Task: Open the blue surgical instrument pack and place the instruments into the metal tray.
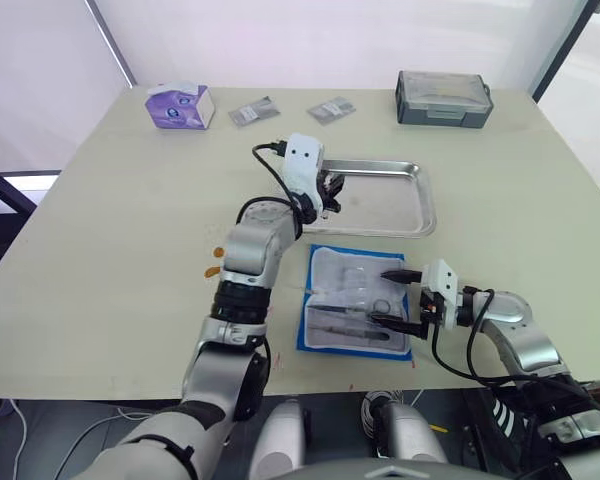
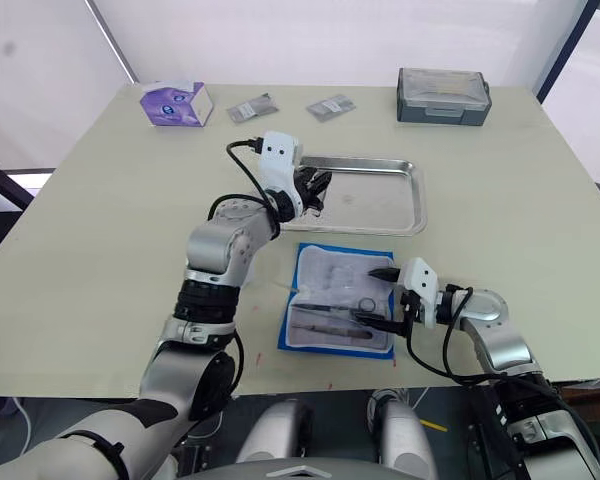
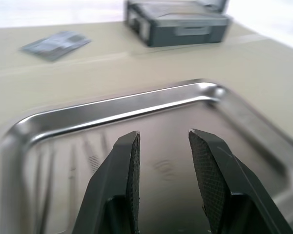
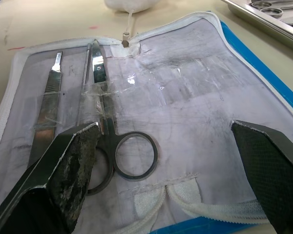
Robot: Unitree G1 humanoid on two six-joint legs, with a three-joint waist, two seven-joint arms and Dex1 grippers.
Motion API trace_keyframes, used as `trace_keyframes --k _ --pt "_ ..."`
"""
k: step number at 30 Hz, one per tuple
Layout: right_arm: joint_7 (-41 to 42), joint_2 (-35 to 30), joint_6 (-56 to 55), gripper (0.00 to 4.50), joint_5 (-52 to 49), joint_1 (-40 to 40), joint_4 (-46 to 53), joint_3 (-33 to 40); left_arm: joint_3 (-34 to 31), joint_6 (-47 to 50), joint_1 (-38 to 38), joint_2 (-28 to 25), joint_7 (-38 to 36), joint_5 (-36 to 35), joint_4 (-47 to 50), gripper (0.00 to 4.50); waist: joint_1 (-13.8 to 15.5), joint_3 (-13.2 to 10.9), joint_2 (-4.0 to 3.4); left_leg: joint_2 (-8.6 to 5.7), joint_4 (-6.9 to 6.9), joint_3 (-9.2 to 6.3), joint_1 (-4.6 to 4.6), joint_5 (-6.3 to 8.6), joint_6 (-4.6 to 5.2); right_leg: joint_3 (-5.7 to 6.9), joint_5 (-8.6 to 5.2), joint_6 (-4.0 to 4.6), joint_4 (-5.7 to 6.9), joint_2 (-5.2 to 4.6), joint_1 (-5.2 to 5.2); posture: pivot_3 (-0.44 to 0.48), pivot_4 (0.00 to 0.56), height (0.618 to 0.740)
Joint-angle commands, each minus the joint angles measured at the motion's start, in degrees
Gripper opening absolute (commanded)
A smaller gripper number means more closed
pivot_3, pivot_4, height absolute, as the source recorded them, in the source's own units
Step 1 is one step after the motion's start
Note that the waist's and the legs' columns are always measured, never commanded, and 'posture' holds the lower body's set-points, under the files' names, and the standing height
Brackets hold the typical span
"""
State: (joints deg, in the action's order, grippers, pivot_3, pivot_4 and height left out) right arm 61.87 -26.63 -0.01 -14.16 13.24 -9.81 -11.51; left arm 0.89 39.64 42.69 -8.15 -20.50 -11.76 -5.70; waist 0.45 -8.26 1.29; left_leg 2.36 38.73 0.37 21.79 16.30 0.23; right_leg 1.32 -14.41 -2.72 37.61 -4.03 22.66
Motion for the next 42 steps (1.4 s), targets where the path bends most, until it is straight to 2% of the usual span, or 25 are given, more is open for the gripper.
trace_keyframes --k 1,5,9,12,17,21,25,26,27,28,37,42 --pt "-0.52 -0.49 2.57 4.50 2.46 -2.29 -3.42 -1.61 1.43 -0.84 -2.47 -5.95 -11.81 -4.46 5.33 1.67 -0.27 0.00 -0.02 0.01 -0.04 -0.01 -0.01 0.00 0.00 0.00 -0.01 0.01 0.01 0.01 0.01 0.000 0.150 0.727" --pt "-0.47 -0.47 2.58 4.50 2.42 -2.21 -3.46 -1.55 1.50 -4.34 -5.12 -11.90 -23.37 -8.79 7.55 1.67 -0.17 -0.01 -0.01 0.01 -0.06 -0.01 -0.01 0.00 0.00 0.01 -0.01 0.01 -0.01 0.00 0.00 0.000 0.150 0.727" --pt "-0.38 -0.46 2.65 4.50 2.40 -2.16 -3.41 -1.54 0.23 -10.79 -8.44 -17.90 -39.08 -14.26 7.85 1.67 -0.40 -0.01 -0.03 0.01 -0.06 0.02 -0.02 0.08 0.13 -0.01 -0.01 0.01 -0.03 0.00 0.00 0.000 0.150 0.727" --pt "-0.35 -0.53 2.66 4.50 2.37 -2.19 -3.38 -1.56 1.02 -13.94 -11.14 -21.69 -47.12 -15.95 8.35 1.67 -0.41 -0.01 -0.03 0.01 -0.06 -0.01 -0.01 0.12 0.21 0.02 -0.01 0.02 -0.03 0.00 0.00 0.000 0.150 0.727" --pt "-0.29 -0.60 2.72 4.50 2.36 -2.24 -3.33 -1.53 2.61 -18.28 -15.17 -24.74 -53.47 -15.30 7.02 1.67 -0.28 -0.01 -0.03 0.01 -0.06 -0.01 -0.01 0.15 0.27 0.01 -0.01 0.02 -0.03 0.00 0.01 0.000 0.150 0.727" --pt "-0.26 -0.67 2.74 4.50 2.30 -2.31 -3.27 -1.44 2.22 -18.61 -15.86 -24.20 -53.97 -16.10 5.99 1.67 -0.27 -0.01 -0.03 0.01 -0.06 0.01 -0.01 0.16 0.28 0.00 -0.01 0.02 -0.03 0.00 0.00 0.000 0.150 0.727" --pt "-0.24 -0.86 2.76 4.50 2.34 -2.35 -3.30 -1.38 5.61 -27.44 -19.12 -25.39 -60.50 -12.68 3.59 2.71 -0.35 0.00 -0.06 0.01 -0.06 0.04 -0.02 0.17 0.29 -0.03 -0.01 0.02 -0.04 0.00 0.01 0.000 0.150 0.727" --pt "-0.23 -0.90 2.75 4.50 2.33 -2.36 -3.29 -1.35 6.01 -28.78 -19.39 -25.39 -61.07 -12.21 3.07 3.26 -0.31 0.00 -0.05 0.01 -0.07 0.05 -0.03 0.17 0.29 -0.05 -0.01 0.02 -0.05 0.00 0.01 0.000 0.150 0.727" --pt "-0.22 -0.96 2.80 4.50 2.32 -2.39 -3.21 -1.33 6.53 -30.18 -19.74 -25.56 -61.92 -11.61 2.63 3.52 -0.15 -0.01 -0.05 0.01 -0.07 0.05 -0.02 0.17 0.29 -0.04 -0.01 0.02 -0.04 0.00 0.01 0.000 0.150 0.727" --pt "-0.19 -1.03 2.83 4.50 2.31 -2.38 -3.19 -1.29 7.03 -31.62 -20.11 -25.65 -62.81 -11.19 2.15 4.38 -0.14 -0.01 -0.05 0.01 -0.06 0.03 -0.02 0.16 0.29 -0.02 -0.01 0.02 -0.03 0.00 0.01 0.000 0.150 0.727" --pt "-0.14 -1.39 2.87 4.50 2.33 -2.31 -3.09 -1.02 9.56 -41.89 -19.42 -25.07 -66.79 -7.07 -5.33 4.45 0.06 0.00 -0.05 0.02 -0.07 0.06 -0.03 0.17 0.30 -0.05 -0.02 0.02 -0.03 0.01 0.02 0.000 0.150 0.727" --pt "-0.11 -1.41 2.71 4.50 2.41 -2.35 -3.26 -1.03 10.43 -46.12 -19.24 -22.96 -65.56 -4.67 -10.50 4.45 0.16 0.00 -0.05 0.01 -0.06 0.07 -0.03 0.17 0.30 -0.06 -0.02 0.02 -0.04 0.00 0.01 0.000 0.150 0.727"
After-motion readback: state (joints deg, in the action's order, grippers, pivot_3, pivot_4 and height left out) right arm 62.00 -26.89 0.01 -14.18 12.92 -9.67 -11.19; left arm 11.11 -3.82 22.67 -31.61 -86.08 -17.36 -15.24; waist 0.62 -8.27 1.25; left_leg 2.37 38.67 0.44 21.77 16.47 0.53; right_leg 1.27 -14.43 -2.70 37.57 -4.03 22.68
